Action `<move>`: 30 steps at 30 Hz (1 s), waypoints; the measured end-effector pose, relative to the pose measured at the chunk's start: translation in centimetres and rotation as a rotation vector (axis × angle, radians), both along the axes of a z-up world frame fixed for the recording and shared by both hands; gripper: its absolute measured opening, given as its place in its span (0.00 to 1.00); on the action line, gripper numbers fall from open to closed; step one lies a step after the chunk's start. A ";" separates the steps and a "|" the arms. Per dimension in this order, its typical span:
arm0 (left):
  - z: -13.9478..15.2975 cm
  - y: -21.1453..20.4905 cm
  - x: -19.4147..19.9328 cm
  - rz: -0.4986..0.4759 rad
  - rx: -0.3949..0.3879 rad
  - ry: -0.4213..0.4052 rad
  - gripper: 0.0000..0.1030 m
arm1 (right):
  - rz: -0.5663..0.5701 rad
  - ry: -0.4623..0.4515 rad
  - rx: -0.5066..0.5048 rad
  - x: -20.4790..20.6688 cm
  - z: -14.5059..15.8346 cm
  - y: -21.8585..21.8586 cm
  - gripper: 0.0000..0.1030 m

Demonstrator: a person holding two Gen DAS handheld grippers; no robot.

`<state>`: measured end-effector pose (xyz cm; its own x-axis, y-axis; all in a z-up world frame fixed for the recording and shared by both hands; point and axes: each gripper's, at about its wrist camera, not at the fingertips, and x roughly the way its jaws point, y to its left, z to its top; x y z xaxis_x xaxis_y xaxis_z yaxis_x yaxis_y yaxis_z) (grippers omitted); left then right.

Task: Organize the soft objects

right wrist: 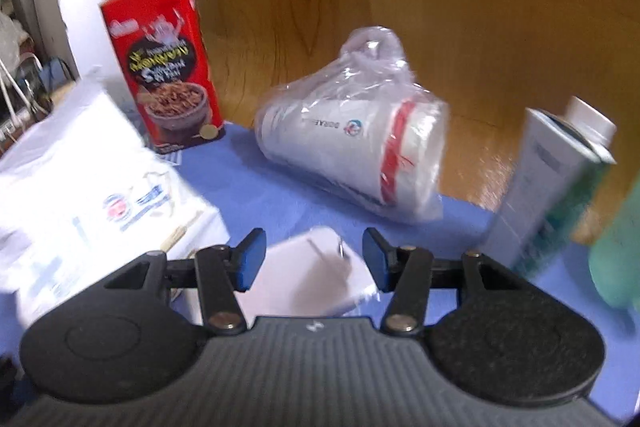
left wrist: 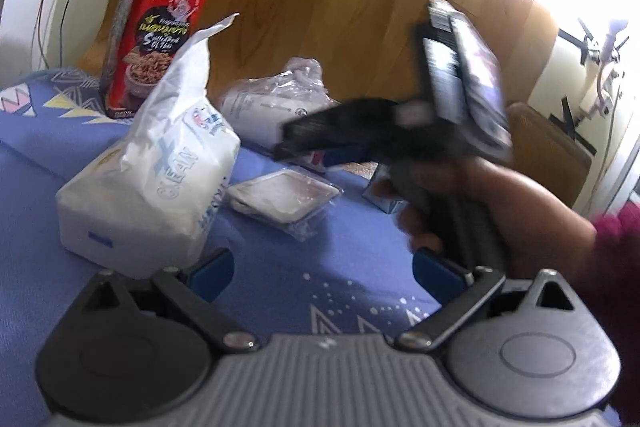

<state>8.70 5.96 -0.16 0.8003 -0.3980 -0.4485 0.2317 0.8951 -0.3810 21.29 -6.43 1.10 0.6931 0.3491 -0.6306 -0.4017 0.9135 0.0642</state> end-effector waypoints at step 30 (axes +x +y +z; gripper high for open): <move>-0.5 0.2 0.9 -0.041 -0.065 0.031 0.98 | 0.125 0.079 -0.065 -9.8 -1.8 -8.1 0.64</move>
<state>9.58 6.14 -0.63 0.7689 -0.4589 -0.4452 0.2543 0.8583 -0.4457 11.46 -14.56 -0.71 0.5942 0.3865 -0.7053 -0.5086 0.8599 0.0427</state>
